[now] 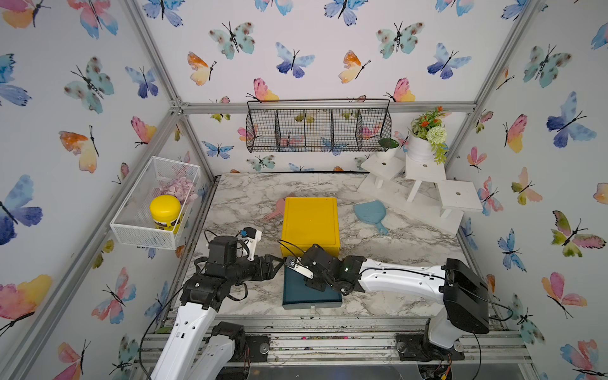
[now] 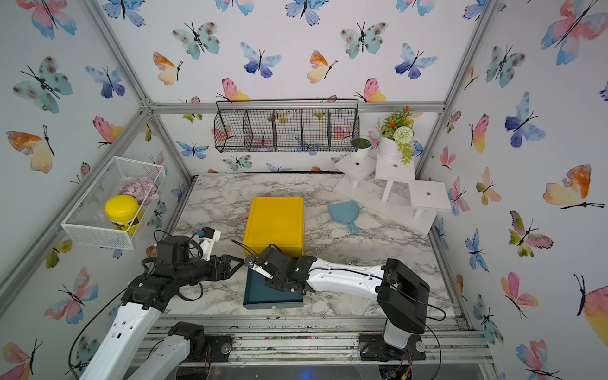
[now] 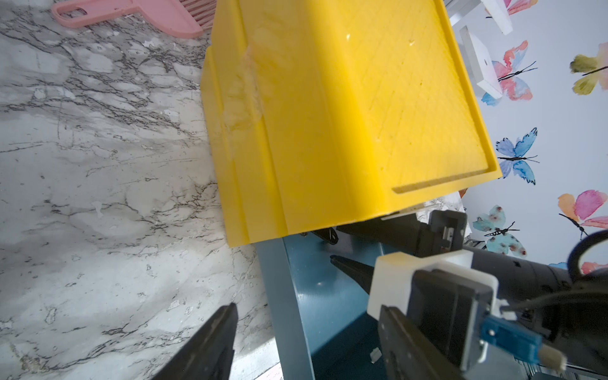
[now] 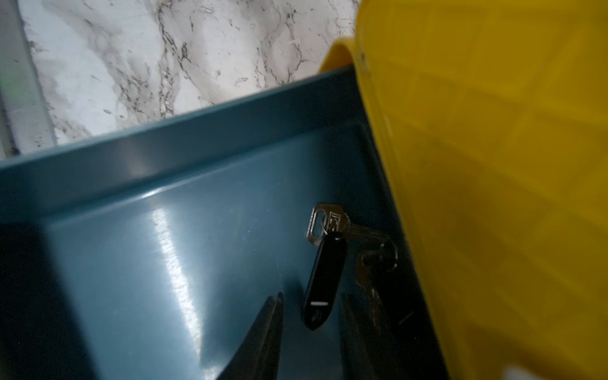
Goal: Take the keys out of the drawer
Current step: Pick up the key from the drawer.
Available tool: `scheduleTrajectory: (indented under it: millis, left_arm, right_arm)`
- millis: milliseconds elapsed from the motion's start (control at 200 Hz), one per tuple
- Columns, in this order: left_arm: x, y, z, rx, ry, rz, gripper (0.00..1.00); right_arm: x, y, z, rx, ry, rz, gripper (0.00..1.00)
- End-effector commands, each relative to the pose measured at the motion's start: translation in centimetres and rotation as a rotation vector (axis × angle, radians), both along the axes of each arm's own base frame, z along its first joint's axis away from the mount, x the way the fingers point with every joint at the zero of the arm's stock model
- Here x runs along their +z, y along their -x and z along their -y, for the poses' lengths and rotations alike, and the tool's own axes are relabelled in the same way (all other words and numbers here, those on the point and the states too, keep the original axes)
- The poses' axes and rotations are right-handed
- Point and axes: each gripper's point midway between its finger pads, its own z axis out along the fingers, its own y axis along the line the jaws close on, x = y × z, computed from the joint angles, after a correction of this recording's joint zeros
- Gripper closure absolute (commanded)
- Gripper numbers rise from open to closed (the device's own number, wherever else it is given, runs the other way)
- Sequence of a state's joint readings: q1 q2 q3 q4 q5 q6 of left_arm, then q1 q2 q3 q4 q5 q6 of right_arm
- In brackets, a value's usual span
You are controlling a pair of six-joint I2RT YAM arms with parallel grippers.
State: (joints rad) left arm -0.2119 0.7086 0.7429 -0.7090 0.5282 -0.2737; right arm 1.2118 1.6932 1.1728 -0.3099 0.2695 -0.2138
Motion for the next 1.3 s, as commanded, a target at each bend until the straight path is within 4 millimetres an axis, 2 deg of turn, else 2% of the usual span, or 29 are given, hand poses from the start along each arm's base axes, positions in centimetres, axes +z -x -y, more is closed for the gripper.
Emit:
scheduleTrajectory:
  millis: [0,370,621,736,1086,1291]
  left_arm:
    - [-0.1,0.1,0.1,-0.013,-0.008,0.009,0.27]
    - [-0.1,0.2,0.2,-0.016,-0.01,0.01,0.26]
    - [0.0,0.2,0.3,-0.019,-0.008,0.014,0.26]
    - [-0.1,0.2,0.3,-0.02,-0.008,0.012,0.26]
    - [-0.1,0.1,0.3,-0.024,-0.006,0.01,0.26]
    - [-0.1,0.2,0.4,-0.026,-0.006,0.012,0.26]
  right_arm:
    - [-0.4,-0.8,0.1,-0.043,-0.001,0.028,0.65]
    - [-2.3,-0.8,-0.4,-0.071,0.016,-0.011,0.65]
    - [-2.7,-0.8,0.5,-0.105,0.042,-0.018,0.75]
    - [-2.1,-1.0,0.9,-0.118,0.038,-0.004,0.79]
    - [2.3,-1.5,1.1,-0.122,-0.059,0.071,0.89]
    - [3.4,-1.3,1.1,-0.102,-0.091,0.082,0.93]
